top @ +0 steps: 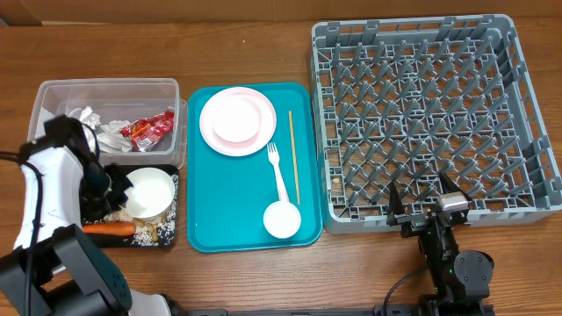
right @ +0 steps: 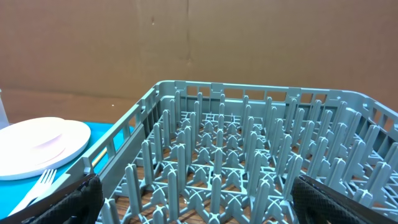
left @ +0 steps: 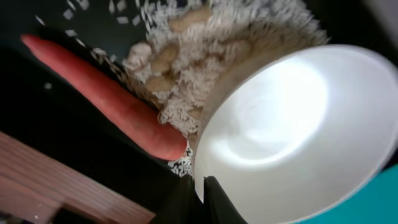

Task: Sort waste into correct bins and load items into the dishwasher
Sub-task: 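Shake the tilted bowl with the left gripper to empty remaining rice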

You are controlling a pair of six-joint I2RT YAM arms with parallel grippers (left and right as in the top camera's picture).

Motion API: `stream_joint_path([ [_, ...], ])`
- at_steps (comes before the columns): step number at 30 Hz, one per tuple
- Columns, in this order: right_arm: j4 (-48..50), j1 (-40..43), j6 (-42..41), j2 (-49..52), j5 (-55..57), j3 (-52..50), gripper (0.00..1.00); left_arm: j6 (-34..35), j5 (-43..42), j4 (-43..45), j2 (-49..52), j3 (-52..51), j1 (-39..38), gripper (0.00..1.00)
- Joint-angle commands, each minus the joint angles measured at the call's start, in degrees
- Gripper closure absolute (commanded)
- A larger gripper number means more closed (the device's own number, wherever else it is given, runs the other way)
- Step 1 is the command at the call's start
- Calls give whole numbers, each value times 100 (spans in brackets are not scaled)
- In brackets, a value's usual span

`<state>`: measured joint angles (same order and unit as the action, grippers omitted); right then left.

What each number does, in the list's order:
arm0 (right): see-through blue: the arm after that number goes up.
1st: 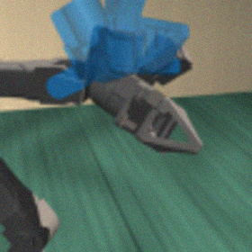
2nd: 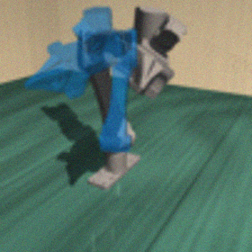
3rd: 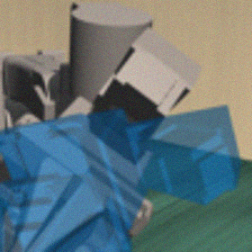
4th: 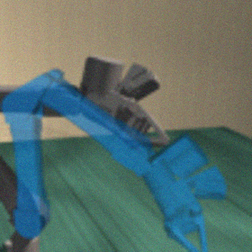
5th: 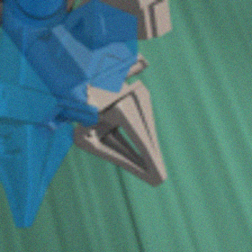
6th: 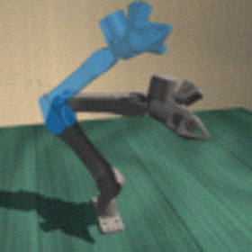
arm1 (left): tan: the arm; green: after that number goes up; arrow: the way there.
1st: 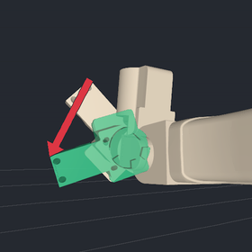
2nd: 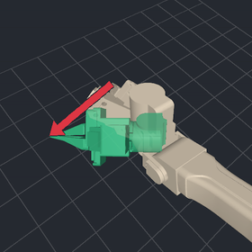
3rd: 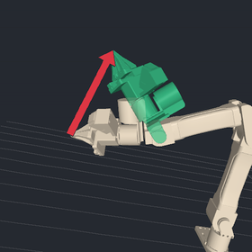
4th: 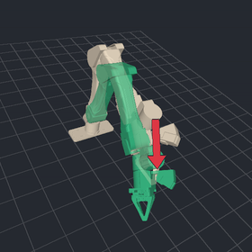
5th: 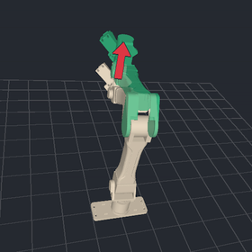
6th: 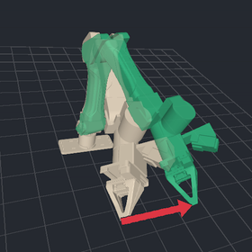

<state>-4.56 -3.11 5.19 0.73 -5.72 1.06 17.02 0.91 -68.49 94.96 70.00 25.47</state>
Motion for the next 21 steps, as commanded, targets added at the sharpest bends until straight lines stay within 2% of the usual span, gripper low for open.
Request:
stream_joint_path([
  [1,22,-31,22,-46,7,-61,0,37,-57,-267,-68,562,11,93],
  [5,20,-31,22,-46,7,-61,0,35,-44,-481,-138,798,11,92],
  [9,22,-31,22,-46,7,-61,0,15,42,-498,-149,763,11,85],
  [12,20,-31,22,-46,7,-61,0,15,39,-428,-149,669,11,58],
  [15,20,-31,20,-46,7,-61,0,15,37,-247,-149,474,-2,46],
  [21,22,-31,22,-46,7,-61,0,17,37,310,-149,-153,0,44],
])
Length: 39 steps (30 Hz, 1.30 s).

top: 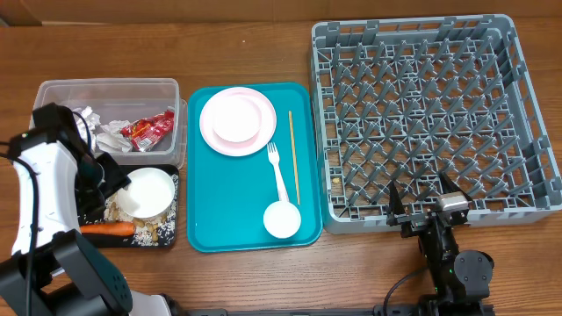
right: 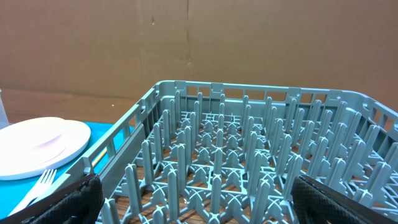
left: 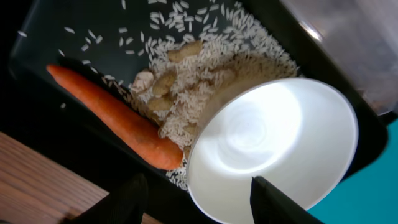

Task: Sort waste into correct bins and load items into the dishwasher
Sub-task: 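Shake the tilted bowl with the left gripper to empty remaining rice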

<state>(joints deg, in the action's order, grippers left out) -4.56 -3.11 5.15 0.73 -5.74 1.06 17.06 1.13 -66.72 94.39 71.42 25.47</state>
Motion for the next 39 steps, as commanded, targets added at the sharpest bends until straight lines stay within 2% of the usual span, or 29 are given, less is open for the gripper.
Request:
stream_joint_path([
  [1,20,-31,26,-46,9,-61,0,13,15,223,-92,-391,0,44],
  [10,20,-31,26,-46,9,-61,0,17,-79,979,-92,-1056,0,49],
  [17,22,-31,26,-46,9,-61,0,35,-146,1064,-92,-1128,0,64],
  [26,22,-31,26,-46,9,-61,0,31,-223,1088,-92,-1132,0,75],
  [39,22,-31,26,-46,9,-61,0,31,-223,1156,-83,-1228,0,76],
])
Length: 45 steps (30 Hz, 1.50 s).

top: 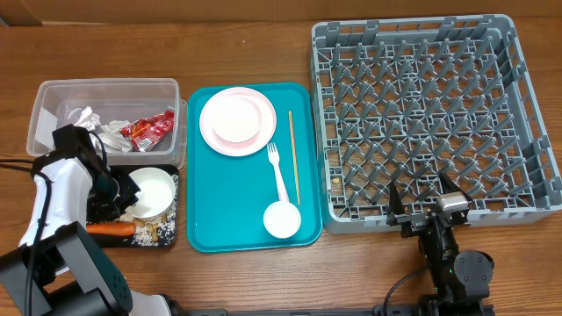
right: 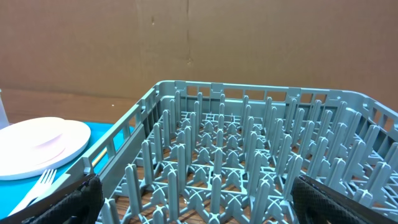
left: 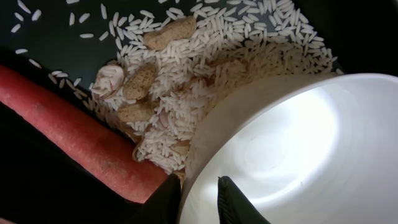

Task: Sort waste into correct bins and load items into the dishwasher
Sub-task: 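Shake the tilted bowl with the left gripper to empty remaining rice, then lift the white bowl with the left gripper and carry it over the teal tray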

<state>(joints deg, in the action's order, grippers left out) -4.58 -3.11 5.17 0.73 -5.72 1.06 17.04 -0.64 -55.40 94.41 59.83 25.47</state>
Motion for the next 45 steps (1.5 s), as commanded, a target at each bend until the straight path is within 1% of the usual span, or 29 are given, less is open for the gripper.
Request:
stream_joint_path([
  [1,22,-31,24,-46,7,-61,0,35,-48,24,-81,-70,0,78],
  [2,24,-31,24,-46,7,-61,0,35,-46,26,-79,-70,0,79],
  [3,24,-31,24,-46,7,-61,0,35,-46,31,-79,-70,0,83],
  [5,24,-31,24,-46,7,-61,0,35,-46,42,-79,-70,0,96],
  [11,22,-31,24,-46,7,-61,0,33,-46,-59,-79,-68,0,96],
  [15,24,-31,24,-46,7,-61,0,35,-44,-275,-98,83,11,96],
  [24,24,-31,24,-46,7,-61,0,37,-96,-1165,-505,885,11,96],
  [29,24,-31,24,-46,7,-61,0,31,-297,-1499,-876,1080,11,96],
  [32,24,-31,24,-46,7,-61,0,-197,-636,-1659,-1128,1080,9,96],
  [34,22,-31,24,-46,7,-61,0,-570,-1067,-1705,-1257,1080,9,96],
  [36,22,-31,24,-46,7,-61,0,-1154,-1738,-1740,-1364,1080,9,96],
  [38,22,-31,24,-46,7,-61,0,-1711,-2594,-1786,-1447,1080,7,96],
  [39,22,-31,22,-46,7,-61,0,-1862,-2981,-1810,-1471,1080,-2,96],
  [42,22,-31,24,-46,7,-61,0,-1884,-3670,-1827,-1480,1078,-11,96],
  [45,22,-31,24,-46,9,-61,0,-1886,-3849,-1799,-1482,1078,-120,96],
])
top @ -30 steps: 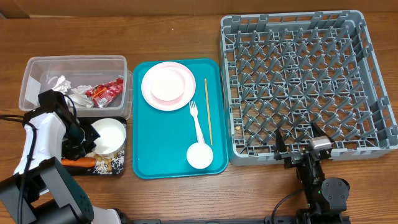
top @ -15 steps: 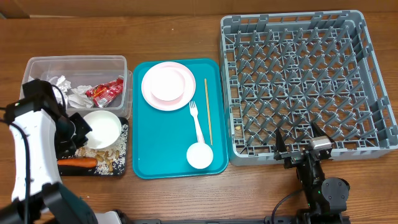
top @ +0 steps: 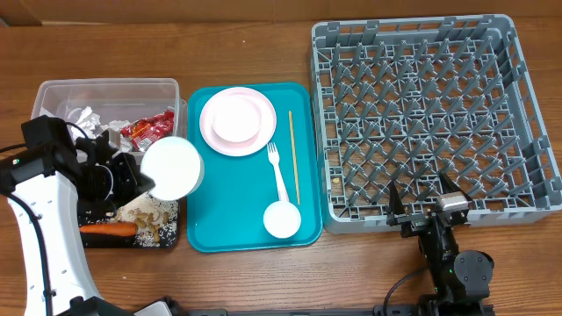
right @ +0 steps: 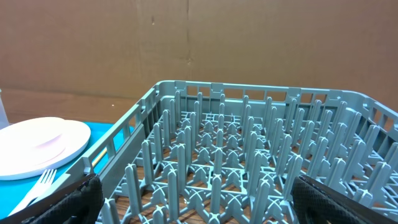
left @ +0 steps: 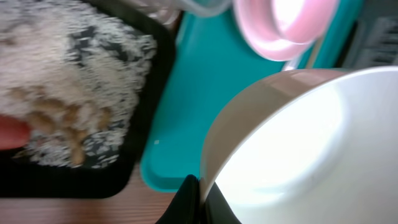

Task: Sort waste into correct bins and load items into the dishwasher
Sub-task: 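Lift the white bowl with the left gripper and carry it over the teal tray, then move the right gripper toward the white bowl held by the left gripper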

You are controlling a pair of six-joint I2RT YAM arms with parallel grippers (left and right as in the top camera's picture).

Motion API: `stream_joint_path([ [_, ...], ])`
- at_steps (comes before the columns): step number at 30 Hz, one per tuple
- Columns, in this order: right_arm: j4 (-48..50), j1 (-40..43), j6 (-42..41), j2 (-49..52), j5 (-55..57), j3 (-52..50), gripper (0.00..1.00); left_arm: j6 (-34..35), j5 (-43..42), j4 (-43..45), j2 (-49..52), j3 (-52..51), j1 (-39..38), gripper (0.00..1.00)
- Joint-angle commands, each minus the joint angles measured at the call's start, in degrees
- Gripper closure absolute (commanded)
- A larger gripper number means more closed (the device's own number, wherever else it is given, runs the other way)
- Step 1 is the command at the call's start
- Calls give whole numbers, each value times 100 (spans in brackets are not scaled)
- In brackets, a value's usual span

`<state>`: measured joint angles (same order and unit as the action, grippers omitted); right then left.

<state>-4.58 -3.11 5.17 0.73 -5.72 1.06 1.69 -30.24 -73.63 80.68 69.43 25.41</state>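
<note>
My left gripper [top: 146,182] is shut on the rim of an empty white bowl [top: 173,167], held tilted above the border between the black food tray [top: 172,230] and the teal tray [top: 207,230]. The left wrist view shows the bowl [left: 311,143] filling the right side, with my left gripper [left: 200,196] pinching its edge. Rice [left: 56,112] and a carrot [top: 110,230] lie in the black tray. The grey dish rack [top: 430,114] stands at the right, and my right gripper [top: 423,204] rests open at its near edge, seen spread wide [right: 193,193] before the rack pegs [right: 249,155].
A clear bin [top: 53,92] with crumpled paper and a red wrapper [top: 147,129] sits behind the black tray. The teal tray holds stacked pink plates [top: 237,120], a white fork [top: 277,171], a chopstick [top: 294,158] and a small round white dish [top: 282,219].
The bowl sat on the rice in the black tray with my left fingers astride its rim. Now it is gripped, raised and further right, over the teal tray's left edge. The right arm is unchanged.
My left gripper first held the bowl's rim low in the black tray beside the rice and carrot. Then it stood open above the resting bowl. Then its fingers were back around the rim. Now the bowl hangs in its grip, clear of the tray.
</note>
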Motion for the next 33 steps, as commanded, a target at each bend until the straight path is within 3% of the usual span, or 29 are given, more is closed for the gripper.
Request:
stream_joint_path([
  [1,24,-31,24,-46,7,-61,0,-352,-894,39,-109,120,-184,96],
  [8,22,-31,22,-46,7,-61,0,-39,-881,350,-109,120,-1051,96],
  [18,39,-31,20,-46,-4,-61,0,1729,-361,1858,-107,118,-2905,96],
  [21,173,-31,-192,-46,-317,-61,0,1945,-203,2157,-109,120,-3375,96],
  [25,898,-31,-852,-46,-1755,13,0,1982,216,2227,-109,120,-3768,96],
  [28,610,-31,-1126,-46,-1827,522,0,1978,404,2166,-109,120,-3858,96],
  [33,-815,-31,-1145,236,-1788,2284,0,1980,442,2124,-109,120,-3856,96],
])
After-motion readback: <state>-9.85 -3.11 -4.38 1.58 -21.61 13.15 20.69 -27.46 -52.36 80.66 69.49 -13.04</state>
